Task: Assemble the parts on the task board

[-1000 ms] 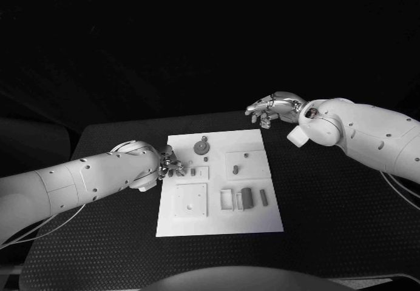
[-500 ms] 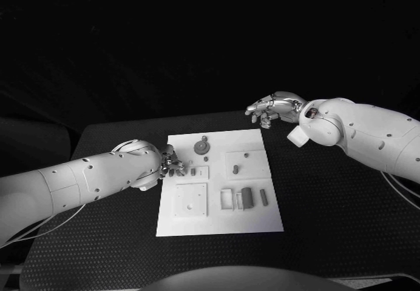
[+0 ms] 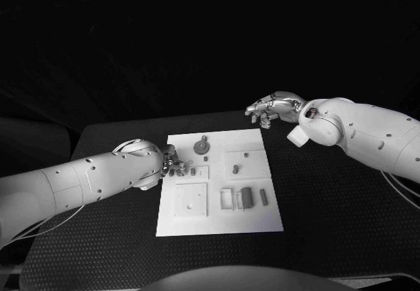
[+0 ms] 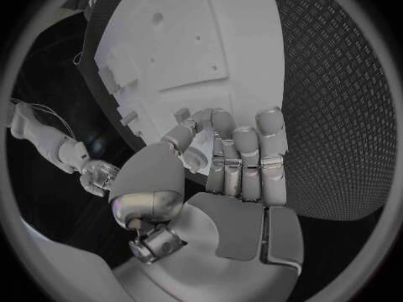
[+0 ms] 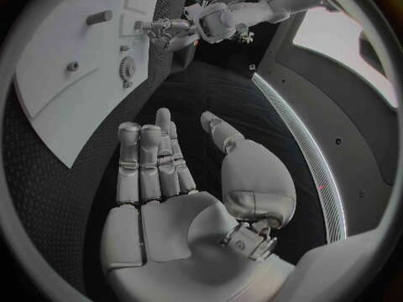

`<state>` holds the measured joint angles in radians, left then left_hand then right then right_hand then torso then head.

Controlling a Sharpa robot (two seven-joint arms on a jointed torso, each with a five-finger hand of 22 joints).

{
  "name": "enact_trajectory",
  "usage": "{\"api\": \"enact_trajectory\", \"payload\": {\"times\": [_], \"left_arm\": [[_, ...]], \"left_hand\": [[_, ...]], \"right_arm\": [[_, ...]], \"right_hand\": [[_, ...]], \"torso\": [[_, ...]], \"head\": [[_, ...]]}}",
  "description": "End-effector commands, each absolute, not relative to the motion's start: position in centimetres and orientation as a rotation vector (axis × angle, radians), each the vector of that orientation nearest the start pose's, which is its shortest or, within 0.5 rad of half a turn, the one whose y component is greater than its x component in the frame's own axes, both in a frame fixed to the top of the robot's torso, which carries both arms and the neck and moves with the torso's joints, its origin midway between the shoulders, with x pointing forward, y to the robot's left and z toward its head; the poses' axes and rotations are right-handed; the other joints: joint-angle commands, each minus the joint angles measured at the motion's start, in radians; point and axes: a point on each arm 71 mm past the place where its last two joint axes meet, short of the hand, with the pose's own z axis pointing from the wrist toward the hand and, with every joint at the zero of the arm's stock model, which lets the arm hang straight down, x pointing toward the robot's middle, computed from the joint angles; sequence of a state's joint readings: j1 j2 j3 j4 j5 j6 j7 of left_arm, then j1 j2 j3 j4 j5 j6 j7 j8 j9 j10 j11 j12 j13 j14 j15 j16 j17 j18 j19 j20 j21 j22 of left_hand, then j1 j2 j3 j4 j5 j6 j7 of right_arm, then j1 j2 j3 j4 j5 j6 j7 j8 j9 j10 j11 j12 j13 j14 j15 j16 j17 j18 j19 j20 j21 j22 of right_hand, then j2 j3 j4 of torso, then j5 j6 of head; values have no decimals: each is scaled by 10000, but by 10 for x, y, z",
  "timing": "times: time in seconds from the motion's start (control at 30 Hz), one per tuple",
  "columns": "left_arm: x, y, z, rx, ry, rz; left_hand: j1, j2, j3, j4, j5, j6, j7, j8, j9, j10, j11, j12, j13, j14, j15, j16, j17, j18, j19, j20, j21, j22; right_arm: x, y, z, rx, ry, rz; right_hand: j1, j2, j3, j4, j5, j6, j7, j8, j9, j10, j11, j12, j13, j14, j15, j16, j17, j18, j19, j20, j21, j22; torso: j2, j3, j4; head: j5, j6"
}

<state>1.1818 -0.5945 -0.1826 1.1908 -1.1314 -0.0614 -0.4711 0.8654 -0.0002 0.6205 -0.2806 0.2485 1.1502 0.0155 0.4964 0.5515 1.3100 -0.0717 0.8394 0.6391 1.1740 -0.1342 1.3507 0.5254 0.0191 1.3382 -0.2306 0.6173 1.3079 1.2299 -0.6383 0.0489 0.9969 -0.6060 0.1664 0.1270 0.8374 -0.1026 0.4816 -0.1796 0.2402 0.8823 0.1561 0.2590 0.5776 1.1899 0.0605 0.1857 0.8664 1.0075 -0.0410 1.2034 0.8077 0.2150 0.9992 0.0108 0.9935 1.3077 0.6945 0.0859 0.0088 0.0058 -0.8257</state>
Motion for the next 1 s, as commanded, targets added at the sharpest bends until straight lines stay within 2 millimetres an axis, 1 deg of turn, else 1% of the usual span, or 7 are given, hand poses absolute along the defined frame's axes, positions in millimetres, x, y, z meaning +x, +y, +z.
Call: {"api": "enact_trajectory", "payload": {"times": [0.03, 0.13, 0.2, 0.27, 0.3, 0.63, 1.0], "left_arm": [[506, 197, -298, -2020, 22683, -2276], [507, 198, -298, -2099, 22605, -2308], [507, 198, -298, -2135, 22566, -2311], [507, 199, -298, -2175, 22526, -2324], [507, 199, -298, -2194, 22515, -2326], [507, 201, -298, -2471, 22437, -2481], [508, 206, -295, -2756, 22025, -2584]], "left_hand": [[-158, -38, 35, -6, 16, 12, -64, 161, 7, 247, -279, 56, 17, 593, -677, 56, 0, 194, 389, -380, 26, 186], [-626, -226, -305, 86, -203, -7, -69, 189, -22, 229, -274, 75, 16, 578, -676, 74, -17, 190, 389, -383, 30, 175], [-858, -276, -547, 55, -319, -21, -78, 212, -38, 217, -282, 82, 13, 568, -687, 84, -31, 203, 377, -398, 25, 168], [-1047, -360, -714, 75, -793, -32, -83, 229, -60, 211, -293, 85, 5, 560, -695, 85, -49, 211, 371, -407, 13, 158], [-1155, -419, -797, 96, -914, -39, -82, 235, -71, 208, -296, 85, 0, 558, -697, 87, -58, 216, 363, -410, 4, 153], [-1578, -590, -1218, 60, -938, -58, -94, 279, -120, 200, -310, 95, -20, 551, -714, 102, -98, 235, 353, -423, -21, 145], [-1788, -615, -1419, 49, -936, -54, -107, 312, -143, 207, -324, 114, -26, 560, -730, 124, -114, 251, 366, -433, -29, 142]], "right_arm": [[572, -239, -185, 5658, 19069, 12226], [572, -240, -185, 5664, 19071, 12220], [572, -240, -185, 5667, 19067, 12213], [572, -240, -185, 5666, 19070, 12215], [572, -240, -185, 5666, 19072, 12215], [572, -241, -186, 5687, 19073, 12200], [571, -241, -186, 5698, 19079, 12194]], "right_hand": [[-94, 17, 42, -24, 40, -23, 78, -28, 10, -61, -22, 37, -13, -29, -52, 30, -16, 468, -7, -64, -53, 117], [-94, 18, 42, -24, 40, -23, 78, -29, 10, -62, -22, 37, -13, -30, -52, 30, -17, 468, -7, -64, -53, 117], [-94, 18, 42, -24, 40, -23, 78, -29, 10, -62, -22, 37, -13, -30, -52, 29, -17, 468, -7, -64, -54, 117], [-94, 17, 42, -24, 40, -24, 78, -29, 10, -62, -22, 37, -14, -30, -52, 29, -17, 468, -8, -64, -54, 117], [-94, 17, 42, -25, 40, -24, 78, -29, 10, -62, -22, 37, -14, -31, -52, 29, -17, 468, -8, -64, -54, 117], [-95, 16, 42, -26, 40, -24, 78, -29, 10, -63, -22, 38, -14, -31, -52, 28, -18, 468, -8, -63, -55, 117], [-96, 16, 42, -25, 40, -24, 78, -30, 11, -63, -21, 39, -15, -32, -52, 28, -19, 468, -8, -63, -56, 117]], "torso": [[-1, 4, -3], [1, 2, -2], [-1, -1, -2], [-4, 0, 1], [-5, 1, 3], [2, -7, -1], [4, -9, -2]], "head": [[-3, -4], [-9, -5], [-11, 2], [-11, 1], [-13, -4], [-18, -1], [-28, 15]]}}
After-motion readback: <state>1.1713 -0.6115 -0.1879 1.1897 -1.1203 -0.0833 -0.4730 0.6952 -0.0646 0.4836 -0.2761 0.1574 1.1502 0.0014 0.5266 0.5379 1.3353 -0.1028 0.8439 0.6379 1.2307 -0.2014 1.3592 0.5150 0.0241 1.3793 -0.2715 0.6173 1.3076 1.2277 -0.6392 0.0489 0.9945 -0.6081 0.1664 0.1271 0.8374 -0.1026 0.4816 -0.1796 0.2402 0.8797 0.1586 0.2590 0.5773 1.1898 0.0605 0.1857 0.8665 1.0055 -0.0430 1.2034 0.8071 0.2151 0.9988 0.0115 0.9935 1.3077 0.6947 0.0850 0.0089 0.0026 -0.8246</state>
